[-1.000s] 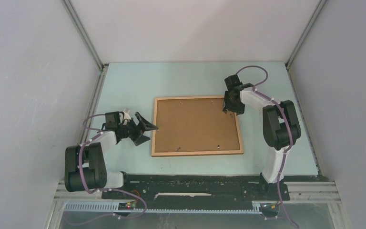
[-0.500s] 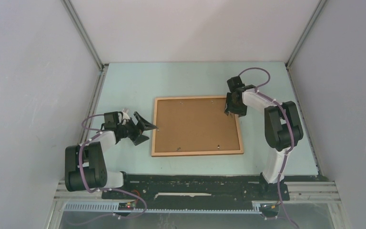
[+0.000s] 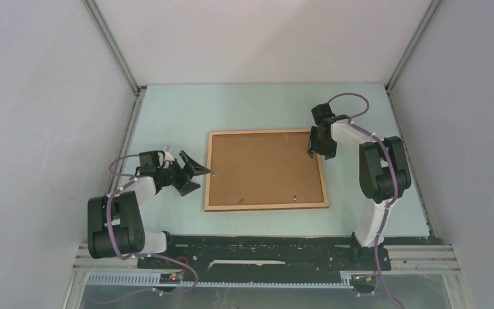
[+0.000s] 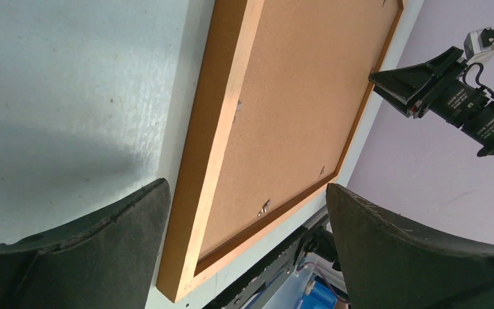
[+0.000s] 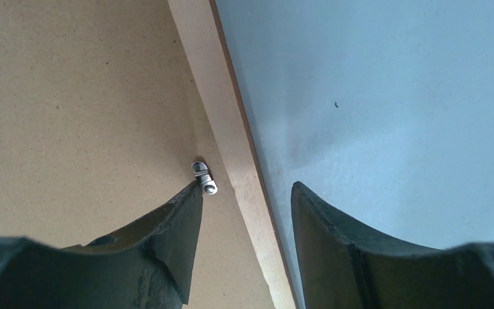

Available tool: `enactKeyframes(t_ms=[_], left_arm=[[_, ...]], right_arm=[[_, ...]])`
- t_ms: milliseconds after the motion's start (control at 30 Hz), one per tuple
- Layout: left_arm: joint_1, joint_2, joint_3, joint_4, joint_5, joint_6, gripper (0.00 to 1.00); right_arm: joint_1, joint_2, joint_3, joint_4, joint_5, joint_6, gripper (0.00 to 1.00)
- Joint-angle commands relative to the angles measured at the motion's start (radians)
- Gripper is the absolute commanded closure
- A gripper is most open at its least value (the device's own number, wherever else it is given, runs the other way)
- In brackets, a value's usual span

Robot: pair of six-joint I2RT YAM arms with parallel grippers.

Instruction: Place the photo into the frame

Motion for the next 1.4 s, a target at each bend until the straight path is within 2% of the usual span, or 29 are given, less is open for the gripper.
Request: enactKeyframes(t_ms=[0, 367, 567, 667, 800, 867, 1133, 1233, 1367], left_arm=[[0.010, -0.007, -0.017, 0.020, 0.026, -0.003, 0.01], [0.012, -0.016, -0.019, 0.021, 0.023, -0.002, 0.01], [0.014, -0.014, -0.018, 0.021, 0.025, -0.003, 0.00], [0.015, -0.012, -0.018, 0.022, 0.026, -0.003, 0.01], [0.016, -0.013, -0.019, 0.023, 0.027, -0.003, 0.01], [0.017, -0.012, -0.019, 0.025, 0.027, -0.005, 0.01], [0.017, -0.015, -0.021, 0.027, 0.030, -0.005, 0.01], [0.019, -0.018, -0.021, 0.027, 0.031, -0.005, 0.01], [0.019, -0.016, -0.021, 0.027, 0.030, -0.005, 0.00]], right_arm=[[-0.016, 0.027, 0.012, 0.018, -0.003, -0.007, 0.41], [-0.014, 0.040, 0.032, 0.014, -0.016, 0.023, 0.38], [-0.015, 0.054, 0.043, 0.002, -0.007, 0.039, 0.41], [-0.015, 0.062, 0.051, -0.006, -0.007, 0.048, 0.51], [-0.016, 0.072, 0.061, -0.025, -0.021, 0.073, 0.73], [-0.017, 0.072, 0.063, -0.036, -0.028, 0.098, 0.80], [-0.013, 0.067, 0.063, -0.031, -0.106, 0.165, 0.95], [-0.013, 0.048, 0.077, -0.031, -0.129, 0.151, 0.85], [-0.010, -0.008, 0.103, -0.049, -0.114, 0.113, 0.53]])
